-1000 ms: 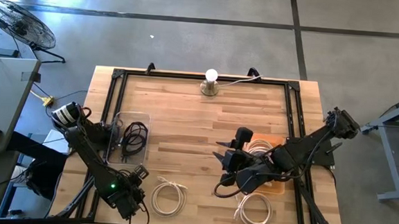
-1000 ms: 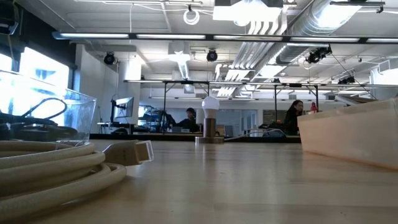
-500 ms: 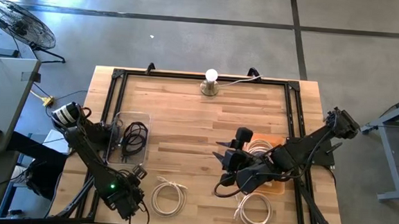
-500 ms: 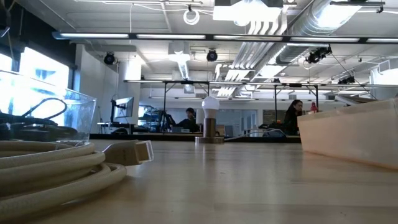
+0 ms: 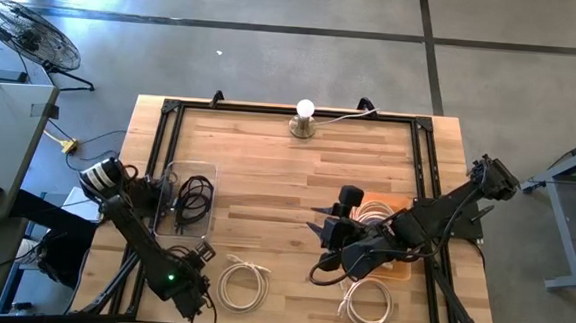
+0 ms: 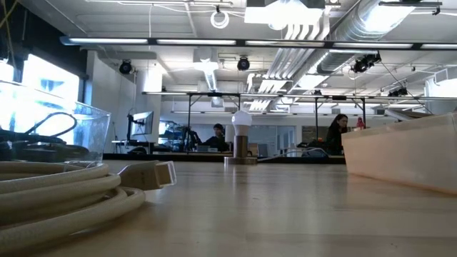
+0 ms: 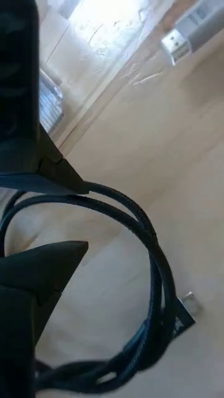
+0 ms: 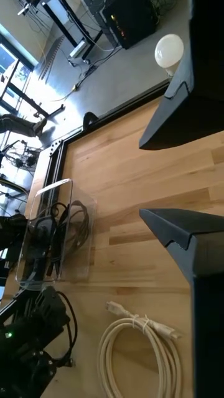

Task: Pick & Place USB Port
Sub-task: Put the black USB cable into the transparent bin

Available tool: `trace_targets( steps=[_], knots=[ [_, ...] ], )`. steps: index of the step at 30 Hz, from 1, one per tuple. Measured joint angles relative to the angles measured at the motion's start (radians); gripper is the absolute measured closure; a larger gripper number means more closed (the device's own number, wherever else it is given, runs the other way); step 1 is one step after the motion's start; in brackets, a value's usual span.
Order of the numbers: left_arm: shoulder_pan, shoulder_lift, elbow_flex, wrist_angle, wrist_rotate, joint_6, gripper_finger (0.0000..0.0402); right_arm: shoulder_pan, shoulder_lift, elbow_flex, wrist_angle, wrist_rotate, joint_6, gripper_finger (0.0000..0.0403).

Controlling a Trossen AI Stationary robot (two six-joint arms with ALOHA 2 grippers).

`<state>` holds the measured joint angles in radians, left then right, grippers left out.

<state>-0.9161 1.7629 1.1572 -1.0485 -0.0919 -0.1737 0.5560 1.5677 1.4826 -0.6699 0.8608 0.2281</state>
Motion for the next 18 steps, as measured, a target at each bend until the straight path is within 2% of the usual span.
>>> trace_targets(
  steps=[3, 8, 18],
  knots=[
    [0.000, 0.008, -0.001, 0.000, -0.008, 0.021, 0.0301, 0.000, 0.000, 0.000, 0.000, 0.000, 0.008, 0.0250],
    [0.000, 0.008, -0.001, 0.000, -0.007, 0.050, 0.0386, 0.000, 0.000, 0.000, -0.001, 0.000, 0.011, 0.0250],
    [0.000, 0.008, 0.000, -0.018, -0.023, 0.065, 0.0397, 0.000, 0.000, 0.000, -0.001, 0.002, 0.011, 0.0257]
  ],
)
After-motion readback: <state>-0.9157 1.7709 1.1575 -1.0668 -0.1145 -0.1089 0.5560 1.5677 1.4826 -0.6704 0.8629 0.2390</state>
